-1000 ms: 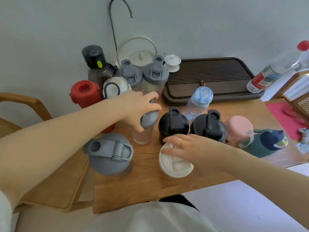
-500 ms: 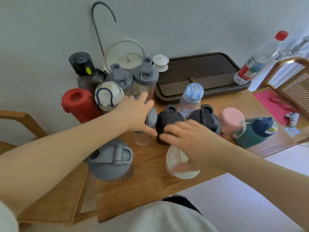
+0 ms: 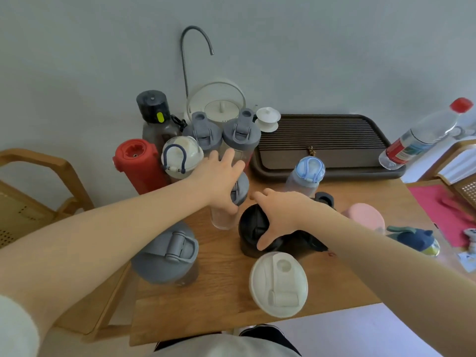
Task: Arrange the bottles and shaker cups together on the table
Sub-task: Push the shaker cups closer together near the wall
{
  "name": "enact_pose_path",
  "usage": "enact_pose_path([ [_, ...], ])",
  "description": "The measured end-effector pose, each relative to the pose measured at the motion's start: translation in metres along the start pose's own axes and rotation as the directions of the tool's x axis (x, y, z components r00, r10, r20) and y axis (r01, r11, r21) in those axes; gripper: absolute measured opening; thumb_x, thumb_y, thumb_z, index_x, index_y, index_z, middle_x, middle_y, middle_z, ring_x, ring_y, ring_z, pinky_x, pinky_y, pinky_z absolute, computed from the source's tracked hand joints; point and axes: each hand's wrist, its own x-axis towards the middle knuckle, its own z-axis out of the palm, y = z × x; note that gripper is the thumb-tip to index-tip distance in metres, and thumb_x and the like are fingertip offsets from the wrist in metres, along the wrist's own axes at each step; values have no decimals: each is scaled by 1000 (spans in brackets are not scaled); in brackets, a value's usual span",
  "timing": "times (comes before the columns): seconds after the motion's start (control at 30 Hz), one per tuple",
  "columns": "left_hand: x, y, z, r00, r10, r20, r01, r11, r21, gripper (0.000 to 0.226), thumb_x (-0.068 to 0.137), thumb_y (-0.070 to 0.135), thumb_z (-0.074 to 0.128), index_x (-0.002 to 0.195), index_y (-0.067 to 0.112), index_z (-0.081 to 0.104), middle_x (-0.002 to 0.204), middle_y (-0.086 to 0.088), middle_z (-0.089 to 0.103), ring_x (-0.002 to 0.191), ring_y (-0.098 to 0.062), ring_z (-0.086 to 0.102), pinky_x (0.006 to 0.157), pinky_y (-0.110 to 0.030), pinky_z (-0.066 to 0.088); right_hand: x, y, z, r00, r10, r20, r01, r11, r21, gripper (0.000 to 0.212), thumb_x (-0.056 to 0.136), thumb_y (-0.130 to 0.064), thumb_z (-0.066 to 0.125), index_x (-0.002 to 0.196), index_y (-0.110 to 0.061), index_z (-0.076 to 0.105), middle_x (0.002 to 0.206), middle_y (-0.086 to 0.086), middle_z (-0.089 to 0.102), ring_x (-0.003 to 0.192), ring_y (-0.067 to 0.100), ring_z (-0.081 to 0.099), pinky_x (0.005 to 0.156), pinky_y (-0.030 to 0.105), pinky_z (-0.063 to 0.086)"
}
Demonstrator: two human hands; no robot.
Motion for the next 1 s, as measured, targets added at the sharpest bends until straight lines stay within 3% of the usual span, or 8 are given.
enact_pose_path([
  [0.07, 4, 0, -3, 1000, -16, -1, 16, 1000, -24, 103, 63, 65, 65, 139, 13, 19, 143, -16, 23, 119, -39, 36, 96, -44, 41, -2, 5, -12, 997, 39, -66, -35, 998, 60, 97, 62, -70, 64, 136, -17, 30, 132, 5, 47, 115, 27, 51, 91, 43, 49],
  [0.13, 0, -2, -8, 1000, -20, -12, 20, 1000, 21, 123, 58, 72, 64, 145, 14, -1, 155, -17, 2, 137, -39, 18, 111, -46, 25, -2, 11, -27, 974, 75, -214, -28, 976, 217, 93, 66, -70, 60, 136, -14, 33, 134, 7, 47, 117, 26, 50, 94, 43, 46],
  [0.23, -15, -15, -23, 996, 19, -91, -13, 998, 66, 118, 65, 70, 60, 146, 15, -5, 156, -13, -12, 143, -30, -7, 116, -42, 2, 6, 11, -36, 924, 12, -382, 122, 939, 323, 89, 71, -55, 68, 140, -17, 26, 141, 8, 38, 122, 25, 46, 97, 41, 45],
  [0.37, -36, -50, -35, 970, -82, -227, 52, 990, -133, 83, 79, 54, 59, 144, 16, 22, 153, -7, 24, 139, -24, 21, 113, -37, 19, 33, -9, -34, 936, -111, -334, 225, 918, 327, 109, 65, -51, 76, 146, -24, 9, 152, 5, 19, 130, 30, 39, 100, 47, 43],
  [0.47, -41, -67, -26, 976, -182, -117, 173, 981, -85, 95, 70, 60, 64, 144, 19, 20, 152, -7, 23, 135, -29, 29, 108, -42, 29, 49, -22, -29, 927, -72, -369, 186, 940, 285, 115, 62, -54, 76, 146, -30, 2, 149, 9, 24, 124, 33, 45, 93, 49, 47],
  [0.57, -35, -74, -15, 980, -197, -2, 197, 980, 23, 104, 64, 60, 70, 143, 25, 13, 150, -8, 24, 118, -32, 47, 89, -39, 43, 53, -24, -21, 910, -50, -411, 170, 950, 262, 102, 65, -51, 72, 142, -37, 6, 132, 11, 41, 110, 34, 52, 83, 46, 51],
  [0.8, -19, -80, -10, 983, -177, -57, 180, 982, 60, 86, 69, 50, 70, 137, 27, 24, 131, -11, 41, 101, -33, 55, 85, -41, 43, 57, -3, -20, 887, 125, -444, 44, 935, 352, 100, 65, -49, 71, 142, -36, 8, 134, 11, 41, 111, 35, 53, 84, 44, 51],
  [1.0, -27, -68, -6, 997, 5, -81, -1, 999, 52, 84, 70, 50, 67, 137, 31, 21, 137, -7, 35, 104, -29, 54, 86, -38, 38, 64, 0, -22, 878, 147, -456, 66, 906, 418, 99, 63, -43, 72, 139, -39, 9, 132, 10, 42, 111, 35, 51, 84, 49, 51],
])
